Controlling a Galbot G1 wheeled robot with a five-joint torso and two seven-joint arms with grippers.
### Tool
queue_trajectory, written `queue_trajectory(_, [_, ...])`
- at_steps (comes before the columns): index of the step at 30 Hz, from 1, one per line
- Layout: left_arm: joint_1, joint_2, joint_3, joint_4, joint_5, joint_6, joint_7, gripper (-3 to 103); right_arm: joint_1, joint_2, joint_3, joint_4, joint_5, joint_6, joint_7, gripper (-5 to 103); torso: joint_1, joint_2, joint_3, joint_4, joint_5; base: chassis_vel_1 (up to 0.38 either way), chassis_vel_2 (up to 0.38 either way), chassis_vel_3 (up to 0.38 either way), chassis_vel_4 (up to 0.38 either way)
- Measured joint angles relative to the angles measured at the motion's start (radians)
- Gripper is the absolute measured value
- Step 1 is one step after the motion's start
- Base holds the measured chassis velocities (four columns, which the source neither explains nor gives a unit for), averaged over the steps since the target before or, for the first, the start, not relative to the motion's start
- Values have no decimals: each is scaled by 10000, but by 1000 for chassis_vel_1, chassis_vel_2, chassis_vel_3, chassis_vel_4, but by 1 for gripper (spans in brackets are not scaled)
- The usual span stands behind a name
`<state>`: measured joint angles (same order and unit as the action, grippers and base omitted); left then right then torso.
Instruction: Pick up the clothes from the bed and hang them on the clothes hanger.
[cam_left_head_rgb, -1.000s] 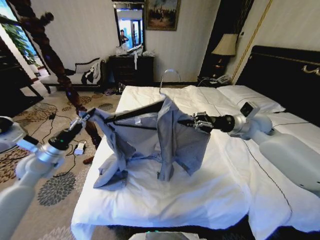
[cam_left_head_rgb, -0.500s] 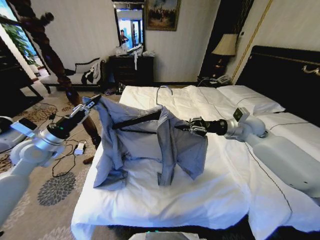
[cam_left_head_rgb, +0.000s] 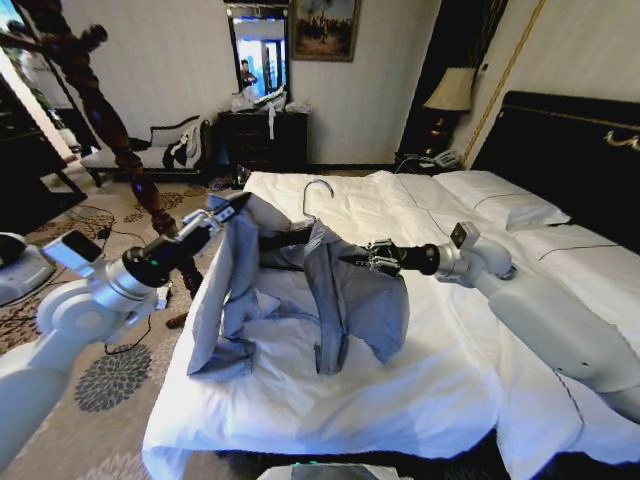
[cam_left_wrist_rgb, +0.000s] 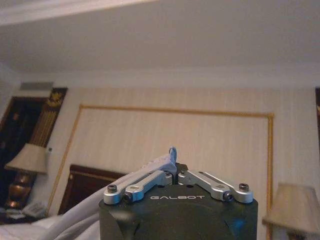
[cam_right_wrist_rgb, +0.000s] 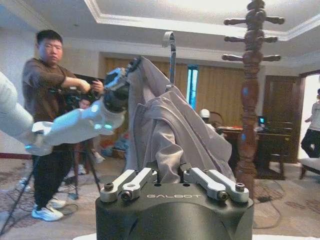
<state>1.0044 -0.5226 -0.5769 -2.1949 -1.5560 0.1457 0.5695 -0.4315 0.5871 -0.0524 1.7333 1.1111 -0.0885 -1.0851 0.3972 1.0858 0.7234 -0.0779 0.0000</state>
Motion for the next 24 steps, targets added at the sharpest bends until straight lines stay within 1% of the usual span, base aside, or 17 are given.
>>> queue_trajectory(3, [-354,298,363,186,80,56,180,0,-43,141,-84,28,-70,69,-225,16,1,0,0,0,-1,0,0,0,0])
queue_trajectory(8, [-690,573,530,147,-41,126,252,0,-69,334,-229,23,-467,186,-334,16,1,0,0,0,0,0,0,0,0])
queue_trajectory(11, [-674,670,576,-8,-69,148,318,0,-69,436,-277,14,-586,193,-277,16,1,0,0,1,-1,0,0,0,0])
queue_trajectory(15, [-470,784,686,-123,160,169,511,0,-51,512,-354,48,-581,189,-145,16,1,0,0,0,1,0,0,0,0])
queue_trajectory(17, [-309,807,779,-192,429,171,641,0,0,566,-441,150,-385,158,14,16,0,0,0,1,-2,0,0,0,0])
queue_trajectory(19, [-219,772,878,-273,633,172,726,0,27,619,-522,278,48,119,246,16,1,0,0,2,-1,0,0,0,0])
queue_trajectory(20, [-219,772,878,-273,633,172,726,0,27,619,-522,278,48,119,246,16,1,0,0,2,-1,0,0,0,0])
queue_trajectory(23, [-245,698,1016,-314,831,173,805,0,37,694,-668,421,620,96,609,16,0,0,0,-1,-2,0,0,0,0])
queue_trajectory(24, [-245,698,1016,-314,831,173,805,0,37,694,-668,421,620,96,609,16,0,0,0,-1,-2,0,0,0,0])
